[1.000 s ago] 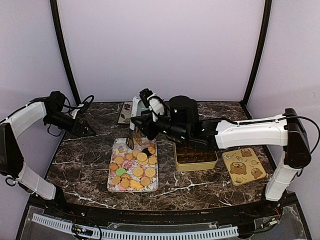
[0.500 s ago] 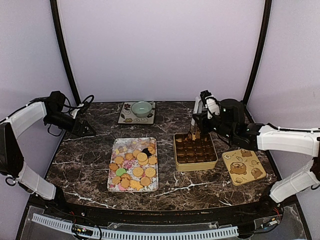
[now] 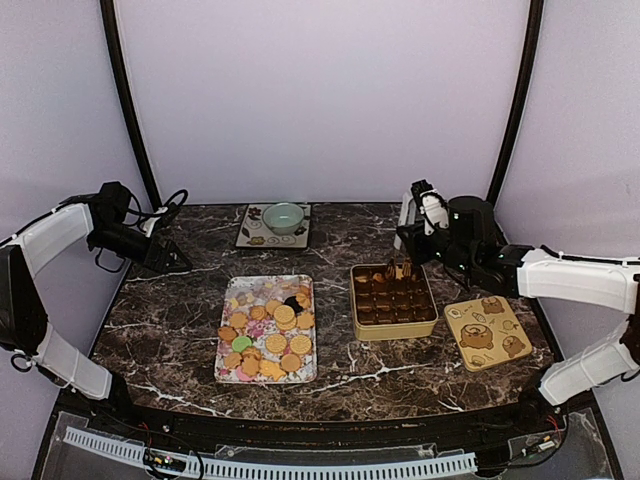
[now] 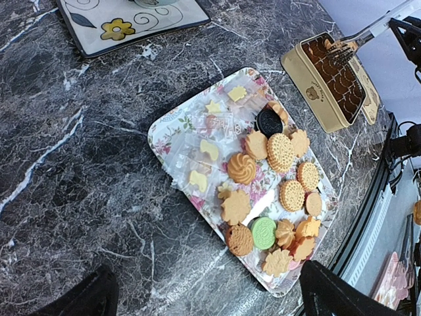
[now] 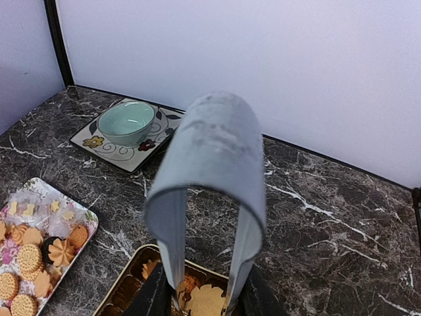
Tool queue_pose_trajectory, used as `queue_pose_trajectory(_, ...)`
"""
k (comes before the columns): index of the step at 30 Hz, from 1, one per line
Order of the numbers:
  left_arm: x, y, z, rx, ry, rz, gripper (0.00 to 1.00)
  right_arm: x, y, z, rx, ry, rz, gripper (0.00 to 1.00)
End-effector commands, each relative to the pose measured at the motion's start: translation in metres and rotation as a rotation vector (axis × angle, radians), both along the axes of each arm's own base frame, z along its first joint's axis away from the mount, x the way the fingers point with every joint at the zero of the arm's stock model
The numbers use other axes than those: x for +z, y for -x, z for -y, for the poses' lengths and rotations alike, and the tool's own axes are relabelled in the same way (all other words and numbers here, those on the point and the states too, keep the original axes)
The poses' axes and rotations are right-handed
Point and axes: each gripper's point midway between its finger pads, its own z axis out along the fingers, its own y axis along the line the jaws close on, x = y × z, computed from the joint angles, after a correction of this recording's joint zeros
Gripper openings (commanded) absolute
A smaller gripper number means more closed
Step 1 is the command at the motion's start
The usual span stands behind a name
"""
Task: Pack the cookies
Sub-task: Place the fake cookies in the empty pocket of the box.
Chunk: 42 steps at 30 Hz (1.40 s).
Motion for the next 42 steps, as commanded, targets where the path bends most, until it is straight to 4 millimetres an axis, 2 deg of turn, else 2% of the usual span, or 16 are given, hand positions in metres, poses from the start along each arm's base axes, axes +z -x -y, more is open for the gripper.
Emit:
queue_pose_trajectory(1, 0.003, 0.002, 0.0, 0.005, 0.015, -0.002, 0.99, 0.025, -0.009, 0.004, -0.021, -0.022, 0.076, 0.29)
queue_pose_trajectory(11, 0.002, 0.003, 0.0, 0.0, 0.017, -0.006, 0.99, 0.048, -0.008, 0.009, -0.025, -0.02, 0.115, 0.3)
queue_pose_trajectory(21, 0.003, 0.003, 0.001, 0.0, 0.017, -0.003, 0.99, 0.031, -0.009, 0.011, -0.028, -0.013, 0.084, 0.3)
queue_pose_trajectory(35, 0.005, 0.002, 0.0, 0.002, 0.018, -0.001, 0.99, 0.024, -0.011, 0.002, 0.001, -0.042, 0.062, 0.44)
queue_pose_trajectory(38, 0.006, 0.002, 0.0, 0.003, 0.018, 0.0, 0.99, 0.031, -0.01, 0.003, -0.002, -0.049, 0.076, 0.44)
queue_pose_trajectory(42, 0.006, 0.001, 0.0, 0.007, 0.02, -0.004, 0.99, 0.055, -0.003, 0.0, 0.027, -0.071, 0.115, 0.44)
